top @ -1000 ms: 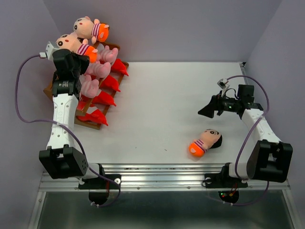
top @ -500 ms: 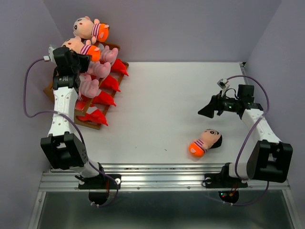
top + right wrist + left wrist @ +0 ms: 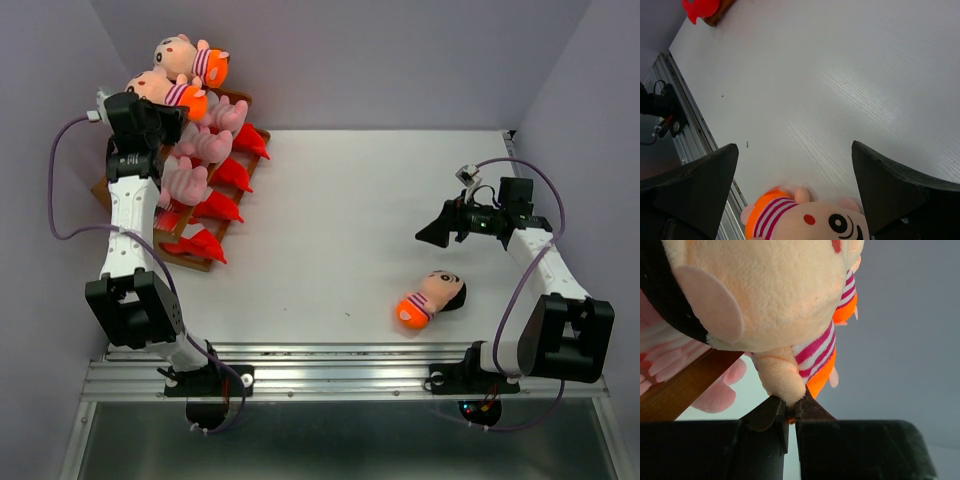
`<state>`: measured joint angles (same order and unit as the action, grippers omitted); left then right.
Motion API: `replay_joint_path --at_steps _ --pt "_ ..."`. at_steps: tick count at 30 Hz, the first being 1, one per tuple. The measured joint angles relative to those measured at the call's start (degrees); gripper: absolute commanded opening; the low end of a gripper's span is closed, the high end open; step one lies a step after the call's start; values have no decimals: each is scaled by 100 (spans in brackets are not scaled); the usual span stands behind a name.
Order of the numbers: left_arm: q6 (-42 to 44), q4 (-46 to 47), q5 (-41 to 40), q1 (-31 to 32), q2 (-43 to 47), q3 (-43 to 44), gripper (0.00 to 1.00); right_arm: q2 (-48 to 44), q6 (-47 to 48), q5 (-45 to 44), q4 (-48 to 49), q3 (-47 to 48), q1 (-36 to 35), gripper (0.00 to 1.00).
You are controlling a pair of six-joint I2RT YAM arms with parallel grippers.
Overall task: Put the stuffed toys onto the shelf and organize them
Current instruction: Place the stuffed toy onto shelf
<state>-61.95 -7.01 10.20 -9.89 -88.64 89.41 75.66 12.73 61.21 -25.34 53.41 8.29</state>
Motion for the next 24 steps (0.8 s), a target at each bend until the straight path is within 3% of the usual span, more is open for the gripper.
replay_joint_path --at_steps 24 --pt "498 352 1115 -374 -476 125 0 0 61 -4 0 0 0 100"
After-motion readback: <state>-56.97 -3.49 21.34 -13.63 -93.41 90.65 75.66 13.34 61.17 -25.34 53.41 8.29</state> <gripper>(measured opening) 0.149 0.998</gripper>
